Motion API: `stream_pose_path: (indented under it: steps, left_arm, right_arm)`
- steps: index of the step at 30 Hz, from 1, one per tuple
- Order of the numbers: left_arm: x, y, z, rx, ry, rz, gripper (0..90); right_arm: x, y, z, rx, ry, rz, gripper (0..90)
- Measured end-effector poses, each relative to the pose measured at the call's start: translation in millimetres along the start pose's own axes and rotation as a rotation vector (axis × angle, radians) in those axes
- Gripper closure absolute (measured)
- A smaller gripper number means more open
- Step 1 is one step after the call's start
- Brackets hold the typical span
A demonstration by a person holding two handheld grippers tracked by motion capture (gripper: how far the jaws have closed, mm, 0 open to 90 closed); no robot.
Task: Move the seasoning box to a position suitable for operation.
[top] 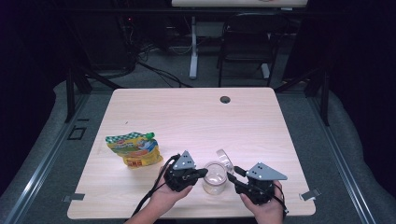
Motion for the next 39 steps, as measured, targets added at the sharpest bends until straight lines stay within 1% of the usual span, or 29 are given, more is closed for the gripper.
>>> stream_pose_path:
  steps: [3, 5, 6, 12, 13, 14, 15, 19, 20, 25, 28, 31, 32, 33, 37, 38, 39]
  left_arm:
    - [0.4, 0.4, 0.0, 0.003, -0.002, -0.004, 90.0]
    - [0.5, 0.5, -0.1, 0.008, -0.001, -0.005, 90.0]
    - [0.6, 0.7, -0.3, 0.009, 0.001, -0.006, 90.0]
    - [0.4, 0.1, 0.3, 0.01, -0.004, -0.006, 90.0]
    - [0.4, -0.1, 0.4, 0.007, -0.005, -0.005, 90.0]
    - [0.4, -0.3, 0.4, 0.008, -0.004, -0.004, 90.0]
    - [0.4, -0.4, 0.5, 0.008, -0.004, -0.004, 90.0]
    - [1.0, -1.4, 1.0, 0.009, 0.001, -0.003, 90.0]
    - [1.0, -1.7, 1.2, 0.007, -0.003, -0.005, 90.0]
    - [1.4, -2.4, 1.3, 0.005, -0.01, -0.01, 90.0]
    - [1.3, -2.9, 0.8, 0.005, -0.006, -0.002, 90.0]
    - [2.3, -3.1, -0.4, 0.004, -0.002, -0.003, 90.0]
    - [3.2, -3.1, -0.9, 0.002, -0.009, -0.009, 90.0]
    - [3.2, -3.1, -0.9, 0.002, -0.009, -0.009, 90.0]
    - [4.5, -3.4, -1.8, 0.003, -0.016, -0.018, 90.0]
    - [5.0, -3.4, -2.3, 0.004, -0.015, -0.02, 90.0]
    - [5.0, -3.4, -2.3, 0.004, -0.015, -0.02, 90.0]
  right_arm:
    - [-0.8, -2.6, -2.6, 0.007, -0.014, 0.008, 66.8]
    - [-0.7, -3.5, -3.7, 0.006, -0.011, 0.015, 67.0]
    - [-0.3, -5.6, -4.2, 0.003, -0.021, 0.027, 67.7]
    - [0.4, -10.3, -5.7, 0.017, -0.022, 0.046, 69.8]
    - [0.4, -12.0, -5.8, 0.022, -0.026, 0.053, 70.3]
    - [0.8, -15.1, -6.7, 0.021, -0.031, 0.079, 71.0]
    - [0.8, -15.1, -6.7, 0.021, -0.031, 0.079, 71.0]
    - [0.8, -20.2, -7.1, 0.017, -0.049, 0.122, 72.3]
    - [0.4, -21.6, -6.8, 0.022, -0.052, 0.132, 72.7]
    - [-1.4, -23.4, -4.6, 0.023, -0.055, 0.132, 73.2]
    - [-2.6, -24.5, -2.8, 0.021, -0.051, 0.137, 73.7]
    - [-5.2, -26.1, 1.4, 0.018, -0.044, 0.127, 74.4]
    - [-7.3, -27.5, 5.4, 0.009, -0.046, 0.123, 74.8]
    - [-7.3, -27.5, 5.4, 0.009, -0.046, 0.123, 74.8]
    - [-11.7, -33.8, 12.3, -0.033, -0.049, 0.159, 75.5]
    - [-13.8, -37.2, 16.0, -0.056, -0.054, 0.176, 75.8]
    - [-13.8, -37.2, 16.0, -0.056, -0.054, 0.176, 75.8]
Point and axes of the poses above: each handheld gripper's, and its own axes: z roughly forward along the jaws, x roughly out of its underside, y roughly to its left, the point moved 6 cm from there along z, roughly forward along the jaws, and after that the axes turned 14 degrees about -x, right-handed, at the moved point
